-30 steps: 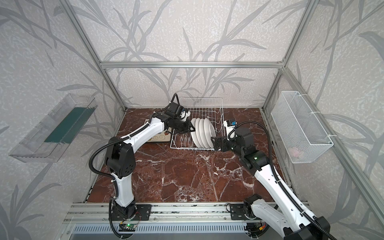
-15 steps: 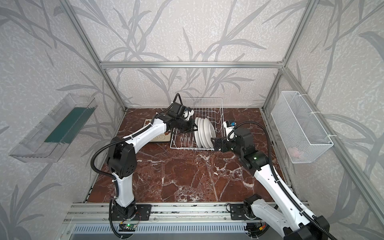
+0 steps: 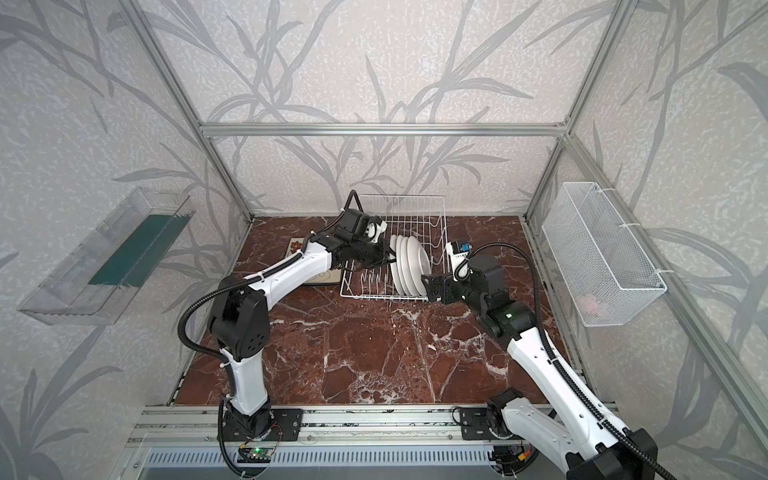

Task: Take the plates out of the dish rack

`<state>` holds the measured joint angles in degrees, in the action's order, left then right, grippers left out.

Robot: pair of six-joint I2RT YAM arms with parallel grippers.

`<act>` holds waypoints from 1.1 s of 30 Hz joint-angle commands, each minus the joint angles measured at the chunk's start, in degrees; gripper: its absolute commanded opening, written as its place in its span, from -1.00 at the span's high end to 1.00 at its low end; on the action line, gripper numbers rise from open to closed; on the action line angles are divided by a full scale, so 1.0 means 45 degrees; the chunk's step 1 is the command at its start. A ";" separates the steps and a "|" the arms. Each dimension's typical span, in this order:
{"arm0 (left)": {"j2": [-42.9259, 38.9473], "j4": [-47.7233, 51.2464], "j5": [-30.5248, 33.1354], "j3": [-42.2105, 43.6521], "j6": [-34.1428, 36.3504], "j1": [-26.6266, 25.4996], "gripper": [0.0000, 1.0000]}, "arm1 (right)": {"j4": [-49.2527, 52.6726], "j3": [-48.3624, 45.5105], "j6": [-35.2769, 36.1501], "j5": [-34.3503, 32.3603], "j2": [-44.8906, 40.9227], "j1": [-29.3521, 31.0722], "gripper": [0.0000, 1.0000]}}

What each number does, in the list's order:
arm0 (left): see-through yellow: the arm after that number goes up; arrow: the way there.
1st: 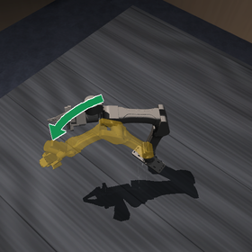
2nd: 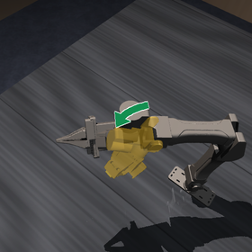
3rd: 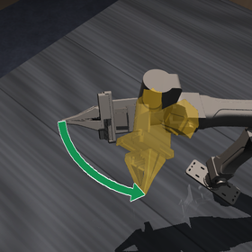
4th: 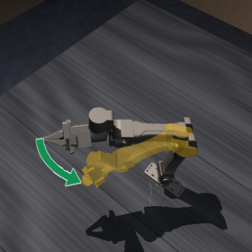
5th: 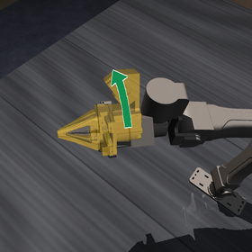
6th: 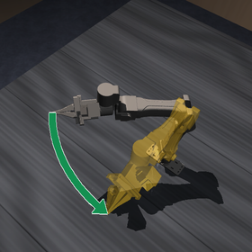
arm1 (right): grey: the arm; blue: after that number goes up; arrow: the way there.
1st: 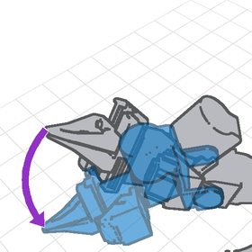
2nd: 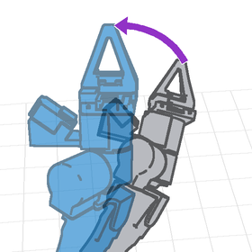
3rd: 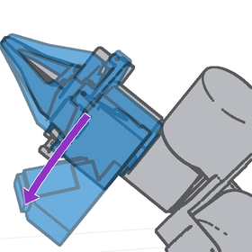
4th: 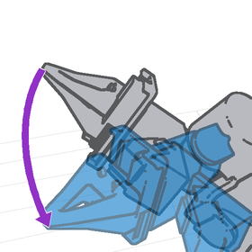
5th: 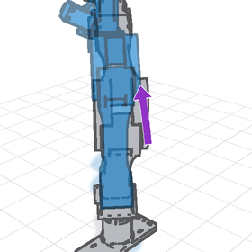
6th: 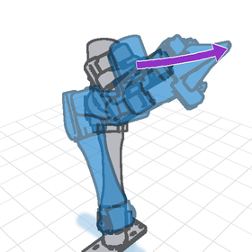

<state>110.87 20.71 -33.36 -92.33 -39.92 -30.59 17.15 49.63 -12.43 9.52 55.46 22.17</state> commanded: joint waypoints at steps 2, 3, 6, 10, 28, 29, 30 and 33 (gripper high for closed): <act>-0.0180 -0.0496 -0.0208 0.0227 -0.0757 -0.0003 1.00 | -0.0452 -0.0130 -0.0246 0.0210 -0.0002 -0.0045 -0.98; -0.0205 -0.0481 -0.0192 0.0208 -0.0757 -0.0011 1.00 | -0.0451 -0.0130 -0.0250 0.0220 0.0018 -0.0046 -0.98; -0.0357 -0.0491 -0.0225 0.0181 -0.0719 0.0000 1.00 | -0.0431 -0.0149 -0.0237 0.0135 0.0019 -0.0045 -0.98; -0.0589 -0.0050 -0.0159 -0.0098 -0.0433 0.0000 1.00 | -0.0441 -0.0110 -0.0228 0.0172 0.0019 -0.0045 -0.98; -0.2096 0.0433 0.0551 -0.0262 -0.0040 -0.0029 1.00 | 0.0008 0.0309 -0.0026 -0.0006 -0.0074 -0.0045 -0.98; -0.2164 0.0494 0.0583 -0.0300 -0.0006 -0.0020 1.00 | 0.0018 0.0315 -0.0012 -0.0025 -0.0102 -0.0045 -0.98; -0.2216 0.0539 0.0578 -0.0306 0.0004 -0.0034 1.00 | 0.0013 0.0318 0.0012 -0.0035 -0.0118 -0.0046 -0.98; -0.2352 0.0541 0.0643 -0.0340 -0.0015 -0.0034 1.00 | -0.0092 0.0223 0.0005 -0.0139 -0.0123 -0.0045 -0.98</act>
<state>103.48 23.11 -31.77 -91.98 -40.27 -30.72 16.64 49.63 -13.32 9.45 55.46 22.17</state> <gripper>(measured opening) 0.075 0.991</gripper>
